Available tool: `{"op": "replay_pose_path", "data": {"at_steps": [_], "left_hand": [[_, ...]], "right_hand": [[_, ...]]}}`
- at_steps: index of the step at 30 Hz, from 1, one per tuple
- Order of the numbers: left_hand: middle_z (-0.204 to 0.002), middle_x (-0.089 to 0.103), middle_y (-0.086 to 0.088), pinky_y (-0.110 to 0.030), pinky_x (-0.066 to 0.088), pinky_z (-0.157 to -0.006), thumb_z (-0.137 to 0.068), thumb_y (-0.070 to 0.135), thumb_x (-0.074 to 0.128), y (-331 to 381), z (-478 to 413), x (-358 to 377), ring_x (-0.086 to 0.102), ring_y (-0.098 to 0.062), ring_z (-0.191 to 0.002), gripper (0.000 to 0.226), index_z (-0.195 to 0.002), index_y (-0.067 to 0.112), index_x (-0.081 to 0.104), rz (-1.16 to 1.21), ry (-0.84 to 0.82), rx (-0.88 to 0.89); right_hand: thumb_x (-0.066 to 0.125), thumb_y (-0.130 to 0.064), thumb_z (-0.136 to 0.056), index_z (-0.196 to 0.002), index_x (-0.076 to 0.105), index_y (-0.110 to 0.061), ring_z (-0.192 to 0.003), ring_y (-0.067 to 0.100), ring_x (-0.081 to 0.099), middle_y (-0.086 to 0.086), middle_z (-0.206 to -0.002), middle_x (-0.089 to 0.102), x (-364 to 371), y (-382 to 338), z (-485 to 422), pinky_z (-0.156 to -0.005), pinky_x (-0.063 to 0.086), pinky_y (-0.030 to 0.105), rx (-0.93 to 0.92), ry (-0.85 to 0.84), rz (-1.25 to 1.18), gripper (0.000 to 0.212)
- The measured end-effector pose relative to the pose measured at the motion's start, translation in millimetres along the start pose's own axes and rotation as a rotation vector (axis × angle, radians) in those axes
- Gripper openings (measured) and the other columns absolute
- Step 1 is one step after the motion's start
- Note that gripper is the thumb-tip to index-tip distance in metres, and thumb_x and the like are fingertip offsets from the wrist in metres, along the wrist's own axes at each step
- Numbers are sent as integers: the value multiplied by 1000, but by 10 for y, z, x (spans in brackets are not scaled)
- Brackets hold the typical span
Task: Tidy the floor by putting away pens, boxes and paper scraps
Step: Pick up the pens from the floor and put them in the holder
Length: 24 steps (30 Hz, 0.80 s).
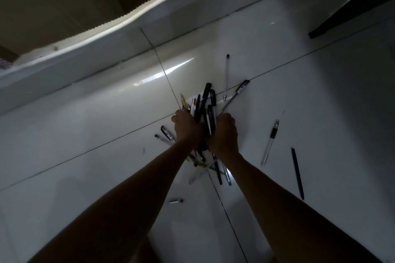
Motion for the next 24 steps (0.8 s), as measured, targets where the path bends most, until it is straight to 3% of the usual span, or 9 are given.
{"op": "replay_pose_path", "data": {"at_steps": [6, 11, 13, 16, 20, 22, 24], "left_hand": [[-125, 46, -21, -47, 49, -95, -82, 4, 65, -56, -4, 15, 49, -36, -116, 52, -126, -2, 37, 101, -8, -47], [-116, 54, -19, -41, 56, -79, -85, 8, 64, -123, -44, -38, 58, -34, -104, 42, -119, 0, 41, 162, 6, -63], [-116, 55, -19, -43, 57, -78, -85, 11, 64, -112, -30, -44, 59, -33, -101, 44, -120, 2, 38, 196, -1, -64], [-114, 53, -14, -44, 57, -79, -92, 18, 59, -89, 25, -56, 61, -31, -99, 43, -121, 4, 31, 267, -31, -66], [-99, 50, -8, -27, 45, -52, -96, 16, 48, -154, 118, -130, 52, -13, -69, 26, -108, 9, 27, 306, -34, -51], [-102, 52, -11, -30, 46, -59, -95, 13, 43, -260, 140, -210, 53, -19, -74, 19, -105, 10, 26, 275, 3, -80], [-110, 55, -15, -39, 51, -80, -91, 16, 42, -384, 132, -275, 58, -32, -93, 19, -104, 13, 28, 269, 35, -146]], "right_hand": [[75, -24, -79, -111, 49, -1, -102, 28, 53, 15, -112, 55, 52, 12, 33, -72, 36, 24, 1, 22, -46, 47], [78, -24, -76, -114, 51, -2, -103, 30, 56, 16, -112, 59, 40, 37, 33, -73, 44, 28, 31, 24, -80, 52], [76, -17, -77, -115, 51, -1, -104, 32, 58, 17, -112, 59, 34, 56, 10, -77, 51, 33, 36, 25, -75, 47], [69, -1, -77, -117, 49, 1, -105, 33, 54, 20, -114, 54, 19, 81, -3, -77, 48, 33, 37, -12, -18, 44], [67, 3, -77, -117, 47, 3, -105, 34, 52, 22, -115, 52, 22, 95, 6, -78, 46, 34, 27, -39, 5, 45], [62, 6, -80, -119, 46, 2, -107, 33, 51, 22, -118, 51, 31, 97, -5, -76, 41, 28, 44, -49, 26, 43], [60, 5, -82, -123, 44, 3, -110, 33, 51, 22, -121, 51, 15, 91, -32, -79, 41, 28, 73, -57, 27, 44]]}}
Point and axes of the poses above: each hand's wrist, its own z-axis away from the middle knuckle, its own x-axis out of the palm, y = z × x, the point moved 6 cm from there along -z, towards the middle knuckle
